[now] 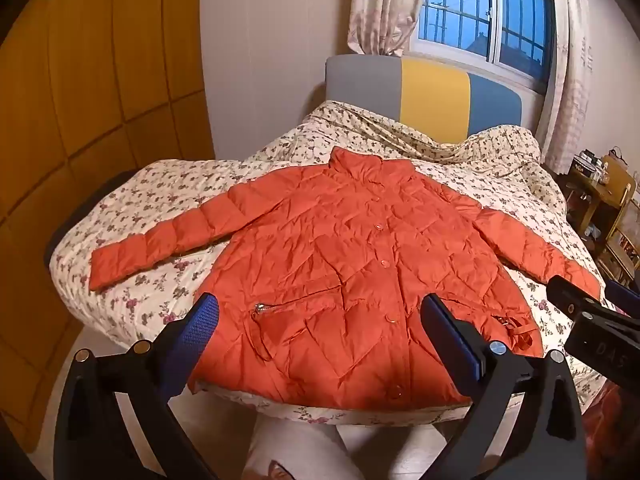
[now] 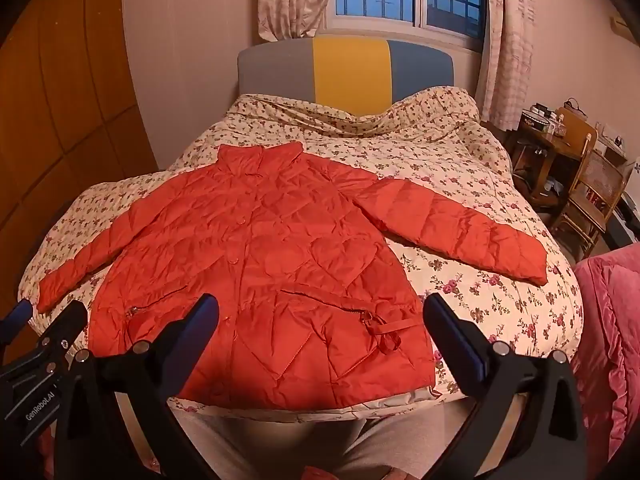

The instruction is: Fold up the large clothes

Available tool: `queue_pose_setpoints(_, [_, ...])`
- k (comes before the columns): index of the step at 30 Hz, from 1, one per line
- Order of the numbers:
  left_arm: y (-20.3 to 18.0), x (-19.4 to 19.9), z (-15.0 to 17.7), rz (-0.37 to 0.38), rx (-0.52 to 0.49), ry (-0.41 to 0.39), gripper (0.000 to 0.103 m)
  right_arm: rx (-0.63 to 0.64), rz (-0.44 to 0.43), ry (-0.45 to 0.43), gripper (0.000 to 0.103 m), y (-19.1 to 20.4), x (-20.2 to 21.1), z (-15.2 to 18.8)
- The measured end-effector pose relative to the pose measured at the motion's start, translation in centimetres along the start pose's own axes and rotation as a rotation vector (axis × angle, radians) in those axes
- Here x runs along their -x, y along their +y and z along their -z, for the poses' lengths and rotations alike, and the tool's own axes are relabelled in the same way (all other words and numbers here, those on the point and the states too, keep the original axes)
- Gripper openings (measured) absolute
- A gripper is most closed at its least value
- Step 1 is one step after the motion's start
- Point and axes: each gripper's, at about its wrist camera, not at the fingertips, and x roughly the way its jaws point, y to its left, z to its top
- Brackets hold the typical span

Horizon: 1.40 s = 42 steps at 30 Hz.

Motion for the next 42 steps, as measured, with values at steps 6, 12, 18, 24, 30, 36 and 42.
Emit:
queue_pose_setpoints(6, [0.04,0.24,0.15,0.009,0.02,0.002,0.1,0.004,0.005,-0.002,0.101,-0.04,-0.21,0.24])
queue_pose_setpoints(12, [-0.02,0.04,0.04,0.011,0.021,0.006,0.1,0.003,0.005,0.003,0.101,0.02,0.01,0.21])
queue_pose_setpoints(18, [-0.29,-0.08,0.31,0.012,0.023,0.008,0.1,0.001,0.004,0.013,0.101,-0.31,-0.5,0.4])
queue_pose_setpoints(24, [-0.49,-0.09,0.5,0.019,0.027,0.012,0.1,0.0,0.005,0.022,0.101,-0.44,-0.74,0.46])
queue_pose_setpoints(30, [-0.55,-0.16,0.58,0.023,0.027,0.014,0.1,0.001,0.006,0.025,0.101,-0.39,-0.81,0.41])
queue_pose_setpoints(36, [-0.6,-0.27,0.59,0.027,0.025,0.015,0.1,0.003,0.012,0.028,0.101,-0.31,-0.87,0.25])
queue_pose_setpoints(42, [-0.68,-0.35,0.72,0.026,0.022,0.02,0.1,0.005,0.011,0.031,0.101,-0.3,-0.97,0.3])
